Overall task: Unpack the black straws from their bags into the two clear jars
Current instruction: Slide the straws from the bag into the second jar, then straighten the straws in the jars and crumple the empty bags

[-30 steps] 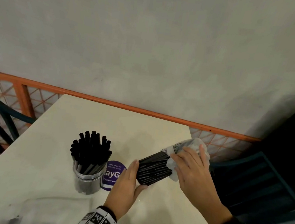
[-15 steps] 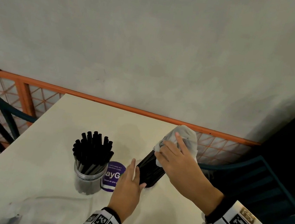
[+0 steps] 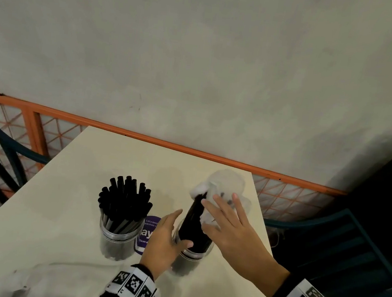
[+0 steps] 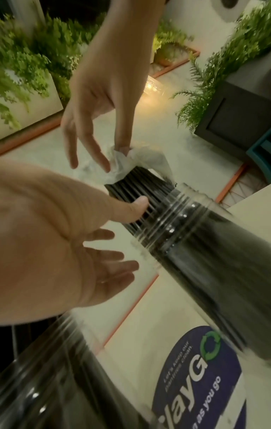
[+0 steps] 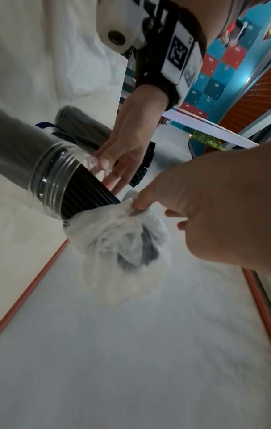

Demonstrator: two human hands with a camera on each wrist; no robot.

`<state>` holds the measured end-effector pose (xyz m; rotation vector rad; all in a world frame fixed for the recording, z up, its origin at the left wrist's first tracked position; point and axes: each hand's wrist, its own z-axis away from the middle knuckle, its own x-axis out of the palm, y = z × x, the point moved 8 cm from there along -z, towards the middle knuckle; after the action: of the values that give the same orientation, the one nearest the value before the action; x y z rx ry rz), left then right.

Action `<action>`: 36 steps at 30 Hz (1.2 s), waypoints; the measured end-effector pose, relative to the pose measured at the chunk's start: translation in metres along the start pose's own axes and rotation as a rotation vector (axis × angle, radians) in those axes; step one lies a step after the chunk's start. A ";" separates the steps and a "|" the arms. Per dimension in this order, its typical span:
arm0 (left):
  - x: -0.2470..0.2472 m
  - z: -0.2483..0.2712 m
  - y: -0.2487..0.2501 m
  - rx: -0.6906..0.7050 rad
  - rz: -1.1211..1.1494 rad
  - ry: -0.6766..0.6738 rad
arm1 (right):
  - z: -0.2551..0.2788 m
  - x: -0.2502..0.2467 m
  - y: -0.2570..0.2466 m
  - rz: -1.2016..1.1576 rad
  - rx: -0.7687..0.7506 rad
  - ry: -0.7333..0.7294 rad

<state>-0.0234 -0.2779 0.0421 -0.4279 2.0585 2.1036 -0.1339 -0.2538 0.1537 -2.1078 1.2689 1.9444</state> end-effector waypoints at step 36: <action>-0.115 0.073 0.101 0.182 0.545 0.163 | 0.046 -0.084 0.062 -1.406 0.580 0.465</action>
<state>0.0467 -0.1993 0.1751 -0.0036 2.6761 2.1714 -0.1976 -0.2269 0.2445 -2.0817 0.0511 0.4540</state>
